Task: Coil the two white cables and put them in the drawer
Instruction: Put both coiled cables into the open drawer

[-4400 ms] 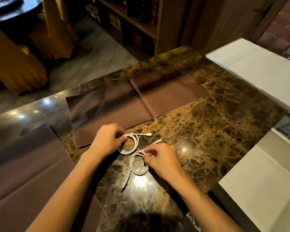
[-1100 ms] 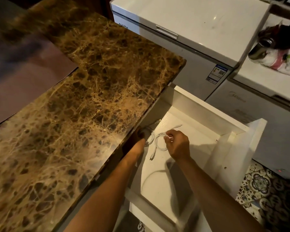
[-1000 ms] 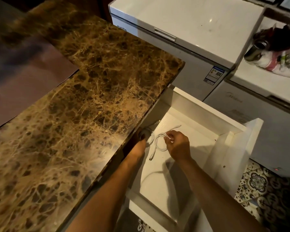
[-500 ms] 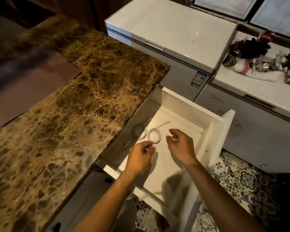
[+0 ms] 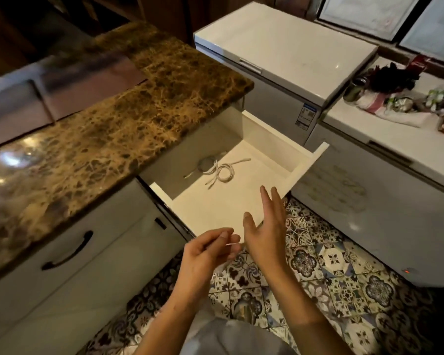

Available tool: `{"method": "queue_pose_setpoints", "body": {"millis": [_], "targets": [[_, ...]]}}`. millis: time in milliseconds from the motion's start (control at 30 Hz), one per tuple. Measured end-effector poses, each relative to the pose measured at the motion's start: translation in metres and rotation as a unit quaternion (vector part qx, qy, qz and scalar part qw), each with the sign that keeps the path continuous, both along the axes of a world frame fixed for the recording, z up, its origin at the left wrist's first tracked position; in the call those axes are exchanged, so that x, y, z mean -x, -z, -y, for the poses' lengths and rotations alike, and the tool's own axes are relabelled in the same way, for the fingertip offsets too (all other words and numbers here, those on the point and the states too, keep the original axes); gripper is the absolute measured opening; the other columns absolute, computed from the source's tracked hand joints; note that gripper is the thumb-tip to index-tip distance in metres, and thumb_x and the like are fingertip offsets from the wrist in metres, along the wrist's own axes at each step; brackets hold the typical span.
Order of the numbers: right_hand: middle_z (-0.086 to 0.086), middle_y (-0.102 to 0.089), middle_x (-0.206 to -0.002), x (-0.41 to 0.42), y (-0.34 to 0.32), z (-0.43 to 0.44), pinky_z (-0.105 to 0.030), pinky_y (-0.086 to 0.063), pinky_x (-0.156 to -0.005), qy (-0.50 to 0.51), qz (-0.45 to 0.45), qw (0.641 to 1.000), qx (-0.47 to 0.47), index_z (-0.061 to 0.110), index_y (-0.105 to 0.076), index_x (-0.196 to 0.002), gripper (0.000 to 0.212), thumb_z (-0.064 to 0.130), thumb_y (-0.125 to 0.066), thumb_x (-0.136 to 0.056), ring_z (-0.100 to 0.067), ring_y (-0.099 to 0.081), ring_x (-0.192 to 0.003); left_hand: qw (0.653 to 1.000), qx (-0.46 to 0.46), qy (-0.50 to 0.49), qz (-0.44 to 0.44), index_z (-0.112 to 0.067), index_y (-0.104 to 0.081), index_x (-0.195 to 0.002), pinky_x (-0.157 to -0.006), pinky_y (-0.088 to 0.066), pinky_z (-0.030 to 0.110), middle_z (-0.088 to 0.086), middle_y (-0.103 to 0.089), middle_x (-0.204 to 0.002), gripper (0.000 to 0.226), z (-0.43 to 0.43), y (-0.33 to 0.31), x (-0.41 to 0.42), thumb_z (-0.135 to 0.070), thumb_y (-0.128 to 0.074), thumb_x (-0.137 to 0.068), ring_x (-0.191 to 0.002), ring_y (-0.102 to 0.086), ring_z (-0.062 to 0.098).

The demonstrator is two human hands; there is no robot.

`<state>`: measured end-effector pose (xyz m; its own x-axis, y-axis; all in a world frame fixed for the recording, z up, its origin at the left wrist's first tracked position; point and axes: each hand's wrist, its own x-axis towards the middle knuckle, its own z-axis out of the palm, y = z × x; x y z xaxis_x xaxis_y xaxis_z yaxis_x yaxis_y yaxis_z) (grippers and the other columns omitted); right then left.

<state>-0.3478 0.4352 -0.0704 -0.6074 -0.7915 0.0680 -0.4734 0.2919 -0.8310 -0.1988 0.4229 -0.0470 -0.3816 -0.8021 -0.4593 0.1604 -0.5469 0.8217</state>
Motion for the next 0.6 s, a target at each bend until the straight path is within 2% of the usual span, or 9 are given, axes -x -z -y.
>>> {"method": "queue_pose_setpoints", "body": {"millis": [100, 167, 267, 333, 400, 500, 600], "targets": [[-0.008, -0.011, -0.17, -0.013, 0.009, -0.03, -0.038, -0.028, -0.119, 0.001, 0.047, 0.999, -0.001, 0.018, -0.023, -0.16, 0.077, 0.014, -0.067, -0.096, -0.025, -0.013, -0.156, 0.997, -0.049, -0.051, 0.036, -0.014, -0.081, -0.096, -0.074, -0.06, 0.026, 0.018, -0.078, -0.099, 0.02, -0.033, 0.015, -0.013, -0.016, -0.061, -0.099, -0.086, -0.076, 0.025], [-0.005, -0.009, -0.171, -0.021, 0.017, -0.045, -0.046, -0.032, -0.12, -0.003, 0.114, 0.993, -0.02, 0.021, -0.012, -0.162, 0.08, 0.023, -0.063, -0.1, -0.026, -0.018, -0.155, 0.987, -0.119, -0.098, 0.038, -0.009, -0.08, -0.089, -0.067, -0.06, 0.025, 0.016, -0.076, -0.089, 0.019, -0.051, 0.028, -0.017, -0.014, -0.064, -0.097, -0.074, -0.074, 0.021], [-0.005, -0.013, -0.17, -0.028, 0.023, -0.053, -0.047, -0.035, -0.118, -0.001, 0.212, 0.975, -0.064, 0.025, -0.006, -0.161, 0.082, 0.034, -0.06, -0.101, -0.026, -0.025, -0.153, 0.954, -0.252, -0.161, -0.008, 0.003, -0.071, -0.1, -0.059, -0.062, 0.028, 0.013, -0.071, -0.077, 0.019, -0.064, 0.042, -0.016, -0.015, -0.066, -0.095, -0.067, -0.074, 0.021], [-0.004, -0.019, -0.169, -0.032, 0.025, -0.053, -0.042, -0.036, -0.117, -0.007, 0.257, 0.963, -0.078, 0.027, -0.007, -0.161, 0.082, 0.039, -0.06, -0.1, -0.023, -0.029, -0.151, 0.92, -0.331, -0.2, -0.069, 0.006, -0.064, -0.11, -0.065, -0.066, 0.037, 0.02, -0.074, -0.097, 0.023, -0.063, 0.043, -0.014, -0.013, -0.061, -0.099, -0.082, -0.077, 0.03], [-0.003, -0.026, -0.167, -0.036, 0.028, -0.052, -0.041, -0.037, -0.116, -0.008, 0.276, 0.959, -0.07, 0.028, -0.013, -0.161, 0.079, 0.039, -0.061, -0.099, -0.021, -0.033, -0.148, 0.888, -0.381, -0.221, -0.133, 0.007, -0.06, -0.119, -0.08, -0.064, 0.044, 0.031, -0.068, -0.116, 0.024, -0.058, 0.038, -0.012, -0.008, -0.056, -0.101, -0.101, -0.072, 0.038], [-0.004, -0.039, -0.161, -0.037, 0.032, -0.05, -0.041, -0.042, -0.112, 0.005, 0.287, 0.956, -0.054, 0.028, -0.025, -0.159, 0.071, 0.034, -0.064, -0.099, -0.016, -0.041, -0.14, 0.855, -0.421, -0.224, -0.205, 0.011, -0.055, -0.126, -0.094, -0.054, 0.046, 0.037, -0.065, -0.119, 0.027, -0.049, 0.031, -0.013, 0.001, -0.05, -0.101, -0.108, -0.066, 0.043], [-0.007, -0.044, -0.157, -0.038, 0.032, -0.046, -0.046, -0.043, -0.113, 0.018, 0.303, 0.952, -0.043, 0.023, -0.032, -0.157, 0.068, 0.027, -0.066, -0.098, -0.022, -0.045, -0.14, 0.834, -0.442, -0.223, -0.245, 0.019, -0.055, -0.123, -0.093, -0.057, 0.039, 0.04, -0.067, -0.113, 0.032, -0.04, 0.029, -0.018, 0.009, -0.05, -0.092, -0.106, -0.066, 0.043]]}}
